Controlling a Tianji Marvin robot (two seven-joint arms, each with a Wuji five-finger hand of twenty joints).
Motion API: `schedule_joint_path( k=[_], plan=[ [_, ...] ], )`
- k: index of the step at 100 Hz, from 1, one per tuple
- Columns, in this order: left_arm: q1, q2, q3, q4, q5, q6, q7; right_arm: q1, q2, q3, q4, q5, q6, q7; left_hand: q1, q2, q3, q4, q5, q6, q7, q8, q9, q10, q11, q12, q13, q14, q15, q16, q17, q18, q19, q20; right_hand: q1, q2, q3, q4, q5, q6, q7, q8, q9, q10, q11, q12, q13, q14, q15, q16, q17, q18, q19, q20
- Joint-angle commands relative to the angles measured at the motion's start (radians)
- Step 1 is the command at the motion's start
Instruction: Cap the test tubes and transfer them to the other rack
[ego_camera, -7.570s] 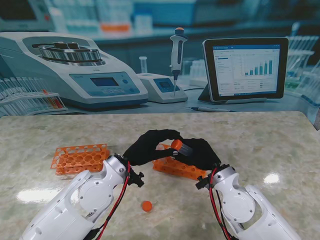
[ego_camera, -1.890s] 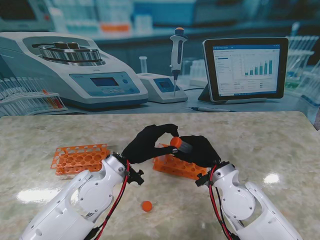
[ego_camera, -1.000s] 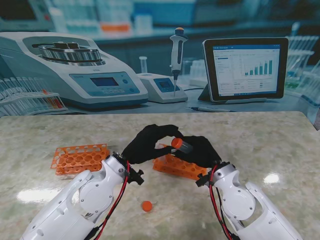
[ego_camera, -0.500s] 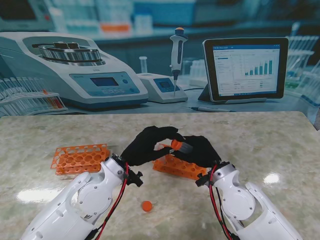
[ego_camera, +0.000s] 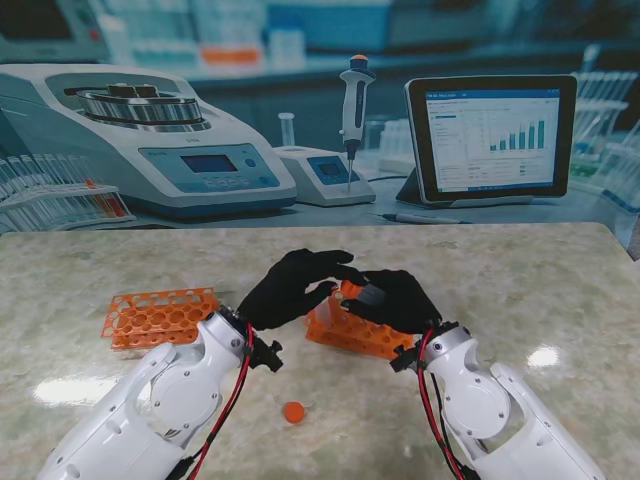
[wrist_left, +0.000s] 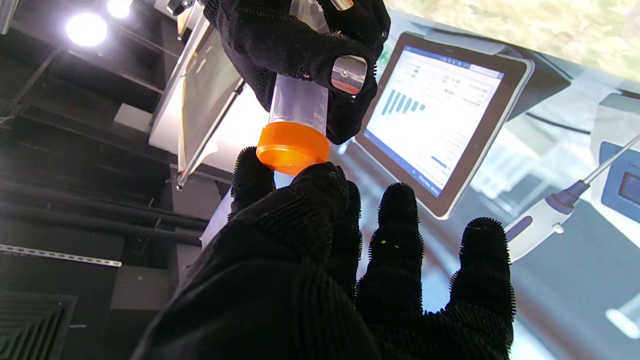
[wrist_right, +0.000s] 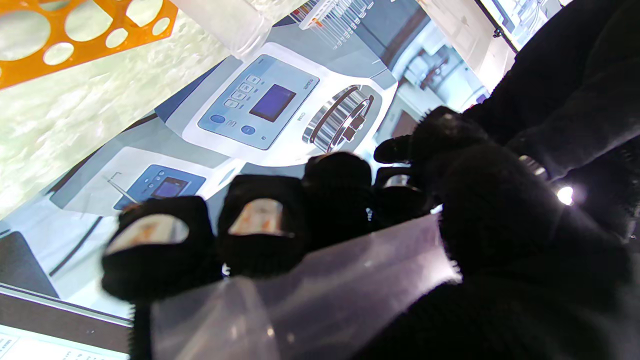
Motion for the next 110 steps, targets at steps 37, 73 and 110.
schedule_joint_path(
  k=[37, 73, 110],
  plan=[
    [0.005, 0.006, -0.020, -0.033, -0.008, 0.005, -0.015, -0.005, -0.004, -0.002, -0.012, 0.003, 0.003, 0.003, 0.048, 0.115, -0.163, 0.033, -0.008, 0.223, -0.145, -0.099, -0.043, -0.013, -0.027, -0.024, -0.026, -0.020, -0.024, -0.014, -0.014, -0.013, -0.011, -0.020, 0.002, 0.010, -0.012, -0.023, 0.001, -0.042, 0.023, 0.018, -0.008, -0.010, 0.013, -0.001, 0.022, -0.031, 0.027, 0.009, 0.017, 0.007, 0.033, 0.001],
    [0.019, 0.007, -0.023, -0.044, -0.028, 0.030, -0.029, -0.004, -0.004, -0.003, -0.013, 0.003, 0.006, 0.004, -0.121, 0.137, -0.432, 0.066, -0.052, 0.337, -0.136, 0.041, -0.085, 0.000, -0.027, -0.001, -0.046, -0.023, -0.024, -0.008, -0.016, -0.022, -0.019, -0.019, 0.002, 0.009, -0.012, -0.023, 0.001, -0.042, 0.023, 0.018, -0.008, -0.010, 0.013, -0.002, 0.022, -0.031, 0.027, 0.009, 0.017, 0.007, 0.032, 0.001],
    [-0.002, 0.008, 0.005, -0.020, -0.017, 0.052, -0.035, -0.004, -0.004, -0.004, -0.014, 0.003, 0.006, 0.005, -0.268, 0.004, -0.339, 0.037, -0.193, 0.347, 0.127, 0.264, -0.116, 0.004, -0.010, 0.030, -0.049, -0.020, -0.020, 0.000, -0.008, -0.016, -0.019, -0.016, 0.001, 0.009, -0.012, -0.023, 0.002, -0.041, 0.023, 0.018, -0.008, -0.011, 0.013, -0.002, 0.022, -0.031, 0.027, 0.009, 0.017, 0.007, 0.032, 0.000]
  ],
)
